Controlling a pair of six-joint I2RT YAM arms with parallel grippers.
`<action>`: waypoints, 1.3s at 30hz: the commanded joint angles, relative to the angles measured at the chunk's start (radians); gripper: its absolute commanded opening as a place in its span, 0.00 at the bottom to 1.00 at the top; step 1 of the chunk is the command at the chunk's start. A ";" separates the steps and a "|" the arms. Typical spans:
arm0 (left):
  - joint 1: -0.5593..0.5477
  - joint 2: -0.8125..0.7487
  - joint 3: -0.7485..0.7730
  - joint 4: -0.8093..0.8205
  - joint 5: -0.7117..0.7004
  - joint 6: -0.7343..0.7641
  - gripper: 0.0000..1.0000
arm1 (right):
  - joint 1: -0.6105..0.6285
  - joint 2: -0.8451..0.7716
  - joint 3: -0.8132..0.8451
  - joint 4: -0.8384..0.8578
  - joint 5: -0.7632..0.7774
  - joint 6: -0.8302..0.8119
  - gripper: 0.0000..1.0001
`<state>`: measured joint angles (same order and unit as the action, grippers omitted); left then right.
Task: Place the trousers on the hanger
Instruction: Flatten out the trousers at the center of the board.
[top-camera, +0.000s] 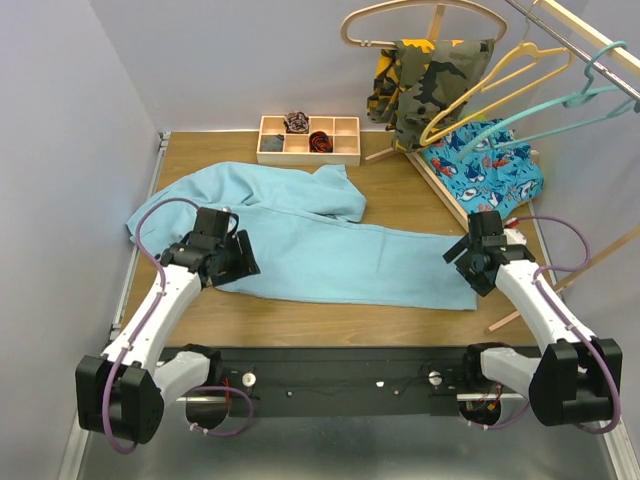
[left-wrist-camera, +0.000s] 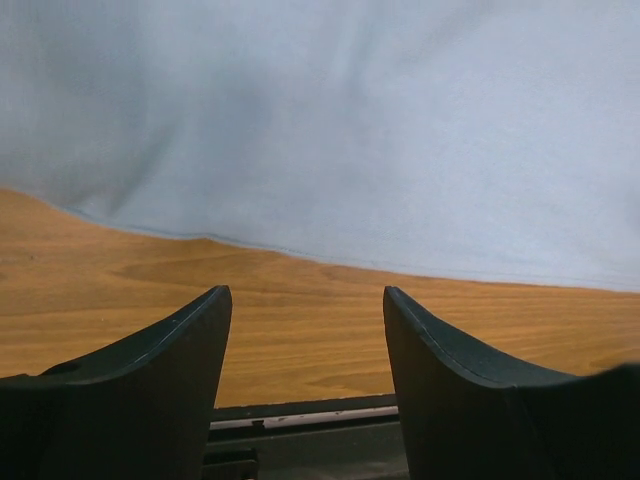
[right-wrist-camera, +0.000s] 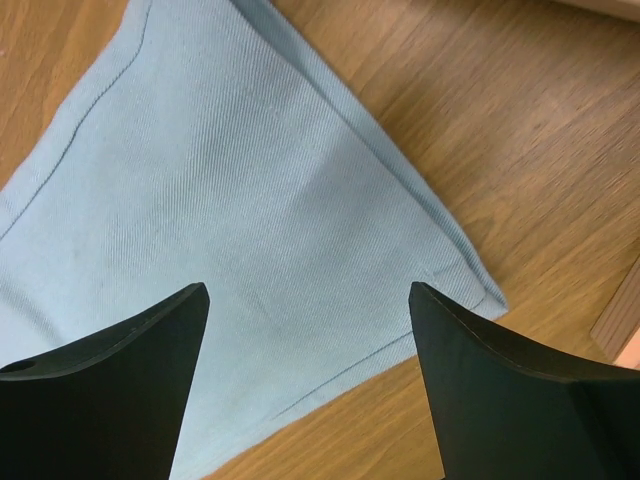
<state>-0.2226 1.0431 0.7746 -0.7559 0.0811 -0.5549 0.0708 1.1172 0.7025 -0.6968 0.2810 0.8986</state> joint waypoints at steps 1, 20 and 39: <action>-0.001 0.052 0.124 0.053 0.028 0.075 0.71 | -0.006 0.044 0.031 0.006 0.106 0.003 0.91; -0.018 0.440 0.258 0.434 0.132 0.156 0.73 | -0.057 0.106 -0.113 0.292 0.083 -0.069 0.94; -0.018 0.558 0.210 0.486 0.112 0.201 0.73 | -0.065 0.251 -0.179 0.421 -0.089 -0.155 0.68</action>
<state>-0.2371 1.5814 1.0134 -0.2989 0.1879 -0.3786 0.0093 1.2831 0.5556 -0.2733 0.2905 0.7486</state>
